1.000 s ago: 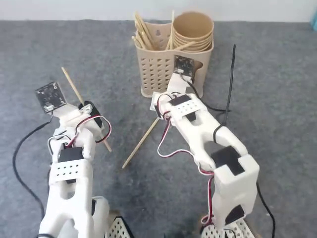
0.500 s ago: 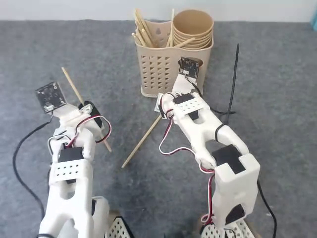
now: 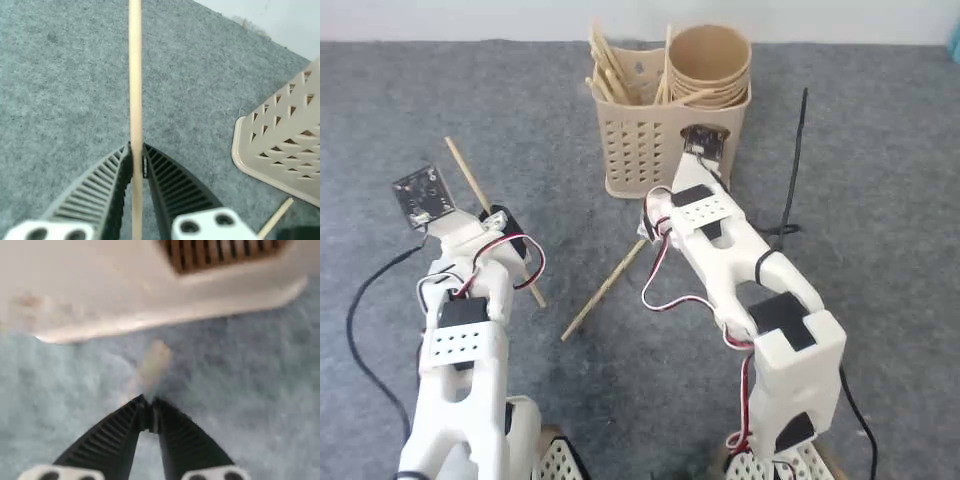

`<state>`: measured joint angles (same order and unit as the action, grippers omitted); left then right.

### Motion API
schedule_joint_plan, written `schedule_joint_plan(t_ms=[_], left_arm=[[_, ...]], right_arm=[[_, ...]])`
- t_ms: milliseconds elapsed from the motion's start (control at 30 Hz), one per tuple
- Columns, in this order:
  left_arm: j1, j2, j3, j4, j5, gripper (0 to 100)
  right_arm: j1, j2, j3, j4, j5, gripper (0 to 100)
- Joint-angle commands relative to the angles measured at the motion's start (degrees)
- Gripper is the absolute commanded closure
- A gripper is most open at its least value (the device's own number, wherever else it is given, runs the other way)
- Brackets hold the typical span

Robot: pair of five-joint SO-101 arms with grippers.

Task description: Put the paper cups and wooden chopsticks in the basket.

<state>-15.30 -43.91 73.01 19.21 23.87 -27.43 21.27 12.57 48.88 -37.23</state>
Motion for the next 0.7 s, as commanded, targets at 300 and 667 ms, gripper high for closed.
schedule_joint_plan(t_ms=[300, 667], left_arm=[[0.1, -2.1, -0.2, -2.2, 0.1, 99], [0.1, -2.1, -0.4, -2.2, 0.4, 99]], right_arm=[[-6.9, -19.3, 13.6, -1.8, -3.2, 97.9], [-9.9, -8.9, 9.1, -11.9, -8.4, 85.8]])
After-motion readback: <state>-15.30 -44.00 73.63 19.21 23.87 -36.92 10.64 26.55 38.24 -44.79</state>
